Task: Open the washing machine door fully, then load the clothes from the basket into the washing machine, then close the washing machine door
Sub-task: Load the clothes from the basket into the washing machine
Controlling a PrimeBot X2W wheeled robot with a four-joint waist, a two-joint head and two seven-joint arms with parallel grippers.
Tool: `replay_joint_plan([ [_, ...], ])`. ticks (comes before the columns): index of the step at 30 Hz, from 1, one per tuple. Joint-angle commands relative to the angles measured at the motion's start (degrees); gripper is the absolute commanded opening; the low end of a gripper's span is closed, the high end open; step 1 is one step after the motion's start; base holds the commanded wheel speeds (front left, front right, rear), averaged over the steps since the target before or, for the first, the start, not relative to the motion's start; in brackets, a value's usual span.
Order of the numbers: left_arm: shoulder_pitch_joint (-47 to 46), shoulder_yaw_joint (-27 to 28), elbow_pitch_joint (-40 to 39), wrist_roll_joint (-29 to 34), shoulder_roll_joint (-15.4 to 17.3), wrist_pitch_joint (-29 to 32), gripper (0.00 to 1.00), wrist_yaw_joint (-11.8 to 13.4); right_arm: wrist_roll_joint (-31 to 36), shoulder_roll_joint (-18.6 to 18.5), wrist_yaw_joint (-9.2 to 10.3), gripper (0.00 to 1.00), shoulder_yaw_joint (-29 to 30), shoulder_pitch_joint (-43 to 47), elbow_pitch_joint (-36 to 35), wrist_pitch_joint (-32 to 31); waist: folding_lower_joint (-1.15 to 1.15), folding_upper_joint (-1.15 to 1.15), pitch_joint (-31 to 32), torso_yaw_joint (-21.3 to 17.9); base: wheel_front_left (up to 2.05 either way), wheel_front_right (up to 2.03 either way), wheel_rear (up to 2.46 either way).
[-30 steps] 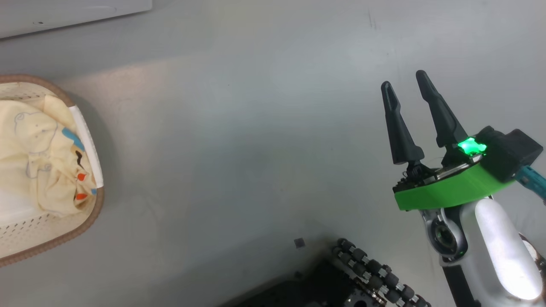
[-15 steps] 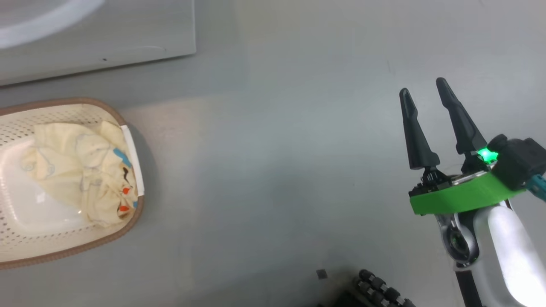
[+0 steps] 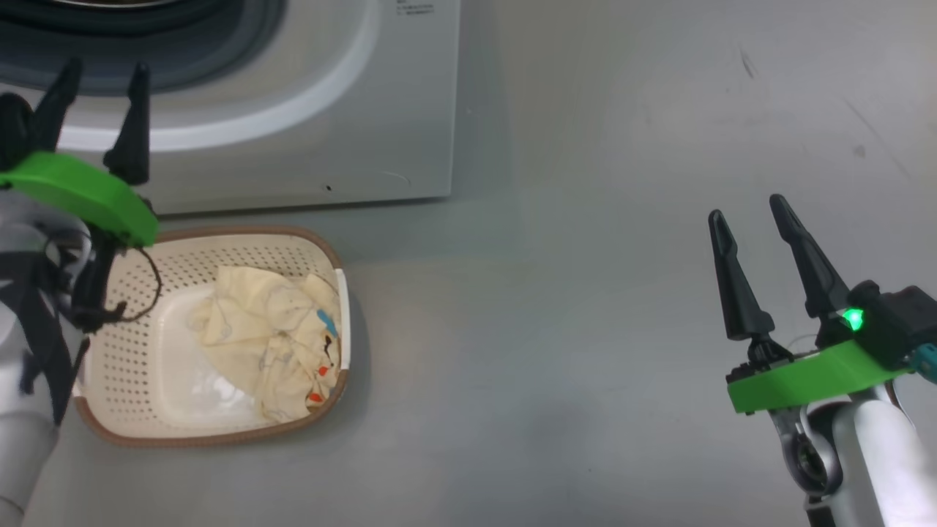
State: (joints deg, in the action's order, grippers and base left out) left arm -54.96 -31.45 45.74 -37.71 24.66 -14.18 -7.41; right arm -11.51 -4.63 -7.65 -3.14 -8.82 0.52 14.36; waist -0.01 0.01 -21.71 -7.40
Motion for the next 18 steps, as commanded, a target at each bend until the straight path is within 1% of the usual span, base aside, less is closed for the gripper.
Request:
replay_joint_plan([
  [1,-0.29,2.48,-2.16,-0.27,2.86,-0.72,1.0,0.37,0.43,-1.18,0.16,1.0,-0.75,0.43,-1.73,0.09,0.01,-0.01,4.53,3.88,0.0,0.0,0.0],
  [5,7.76,4.09,-9.15,-1.11,3.18,-0.79,1.0,2.02,0.13,-1.84,0.16,1.0,-0.78,2.27,-1.91,-0.6,0.01,-0.01,8.93,5.64,0.0,0.0,0.0],
  [12,22.31,5.97,-22.63,-0.77,4.45,-0.81,1.0,7.55,-0.46,-2.22,0.16,1.0,-0.47,6.0,-2.91,-1.8,0.01,-0.01,15.44,8.1,0.0,0.0,0.0],
  [15,26.66,7.04,-27.32,-1.34,5.23,-0.81,1.0,9.91,-0.65,-2.05,0.16,1.0,-0.11,7.4,-3.5,-2.15,0.01,-0.01,17.33,8.98,0.0,0.0,0.0],
  [18,30.56,7.23,-31.48,-1.52,6.16,-0.49,1.0,11.53,-0.61,-1.84,0.16,1.0,0.19,8.72,-3.76,-2.37,0.01,-0.01,19.29,9.66,0.0,0.0,0.0],
])
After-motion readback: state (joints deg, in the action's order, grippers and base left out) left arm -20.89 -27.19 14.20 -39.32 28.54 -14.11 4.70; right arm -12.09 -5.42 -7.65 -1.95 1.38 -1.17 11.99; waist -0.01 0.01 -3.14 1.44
